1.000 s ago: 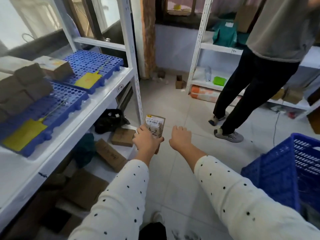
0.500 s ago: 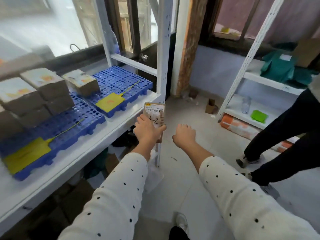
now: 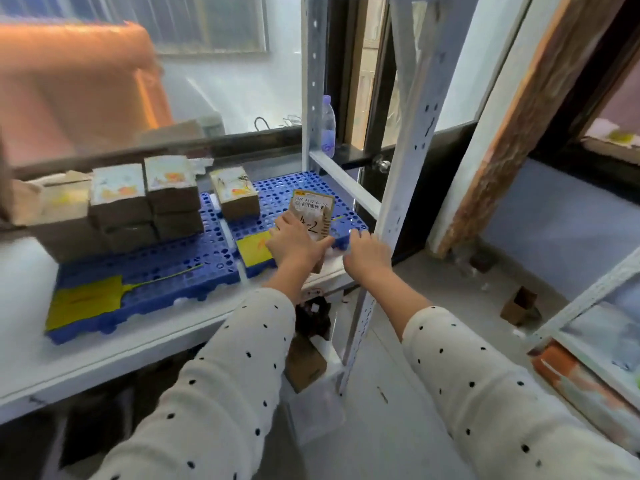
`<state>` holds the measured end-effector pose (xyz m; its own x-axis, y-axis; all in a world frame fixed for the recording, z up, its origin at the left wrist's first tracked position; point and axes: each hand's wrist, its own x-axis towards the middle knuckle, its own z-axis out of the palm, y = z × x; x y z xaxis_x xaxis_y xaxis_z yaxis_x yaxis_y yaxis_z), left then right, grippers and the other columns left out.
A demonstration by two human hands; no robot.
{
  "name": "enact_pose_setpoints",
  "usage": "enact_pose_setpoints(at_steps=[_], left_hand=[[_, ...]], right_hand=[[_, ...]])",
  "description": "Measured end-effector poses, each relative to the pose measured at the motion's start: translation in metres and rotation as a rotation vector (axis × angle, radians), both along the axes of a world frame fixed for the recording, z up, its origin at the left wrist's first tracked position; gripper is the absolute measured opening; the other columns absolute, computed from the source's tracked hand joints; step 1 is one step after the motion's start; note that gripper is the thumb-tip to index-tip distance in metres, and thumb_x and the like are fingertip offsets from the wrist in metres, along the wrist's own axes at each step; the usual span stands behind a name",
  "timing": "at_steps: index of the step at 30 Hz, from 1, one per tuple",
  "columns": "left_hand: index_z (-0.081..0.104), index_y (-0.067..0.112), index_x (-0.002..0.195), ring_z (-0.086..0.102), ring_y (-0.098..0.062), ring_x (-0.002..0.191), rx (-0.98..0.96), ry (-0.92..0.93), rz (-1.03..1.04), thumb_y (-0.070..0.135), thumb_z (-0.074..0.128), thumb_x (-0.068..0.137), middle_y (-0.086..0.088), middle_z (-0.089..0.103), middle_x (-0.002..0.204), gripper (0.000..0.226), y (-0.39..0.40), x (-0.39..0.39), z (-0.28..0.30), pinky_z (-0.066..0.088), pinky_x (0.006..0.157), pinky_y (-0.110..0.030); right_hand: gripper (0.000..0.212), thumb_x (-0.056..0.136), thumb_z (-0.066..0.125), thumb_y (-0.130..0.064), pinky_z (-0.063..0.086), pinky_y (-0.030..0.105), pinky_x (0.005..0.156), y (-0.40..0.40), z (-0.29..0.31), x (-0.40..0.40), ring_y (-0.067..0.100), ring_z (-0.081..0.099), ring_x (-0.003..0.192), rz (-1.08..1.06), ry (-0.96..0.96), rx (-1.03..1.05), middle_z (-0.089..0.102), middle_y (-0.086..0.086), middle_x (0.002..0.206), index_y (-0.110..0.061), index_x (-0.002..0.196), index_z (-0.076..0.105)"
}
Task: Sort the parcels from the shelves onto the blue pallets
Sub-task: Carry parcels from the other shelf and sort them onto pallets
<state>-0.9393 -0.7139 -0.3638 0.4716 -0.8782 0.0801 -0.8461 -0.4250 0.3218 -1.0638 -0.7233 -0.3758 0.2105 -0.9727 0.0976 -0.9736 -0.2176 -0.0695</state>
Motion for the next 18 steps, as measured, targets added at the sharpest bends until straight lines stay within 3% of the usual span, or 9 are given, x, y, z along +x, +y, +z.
enact_pose_setpoints(at_steps=[8, 15, 18], left_hand=[[0.029, 0.001, 0.138, 0.043, -0.029, 0.124, 0.026, -0.015, 0.074, 0.071, 0.062, 0.071, -0.015, 0.037, 0.138, 0.103, -0.074, 0.025, 0.021, 0.045, 0.089, -0.037], [0.033, 0.0, 0.14, 0.037, -0.029, 0.129, 0.178, -0.223, 0.133, 0.08, 0.047, 0.074, -0.017, 0.039, 0.14, 0.106, -0.122, 0.039, 0.028, 0.03, 0.105, -0.037], [0.042, 0.0, 0.133, 0.043, -0.027, 0.117, 0.247, -0.262, 0.177, 0.081, 0.043, 0.075, -0.015, 0.046, 0.128, 0.099, -0.138, 0.042, 0.032, 0.033, 0.097, -0.035]], right_hand=[[0.043, 0.094, 0.051, -0.029, 0.04, 0.037, 0.097, -0.09, 0.015, 0.041, 0.029, 0.047, 0.123, 0.058, 0.089, -0.03, 0.049, 0.014, 0.133, -0.009, 0.132, 0.041], [0.043, 0.095, 0.048, -0.03, 0.036, 0.039, 0.1, -0.144, 0.018, 0.063, 0.03, 0.045, 0.126, 0.038, 0.154, 0.048, 0.048, 0.014, 0.135, -0.01, 0.132, 0.042], [0.044, 0.094, 0.051, -0.03, 0.037, 0.039, 0.099, -0.161, 0.016, 0.075, 0.03, 0.045, 0.125, 0.065, 0.137, 0.04, 0.048, 0.014, 0.135, -0.01, 0.132, 0.042]])
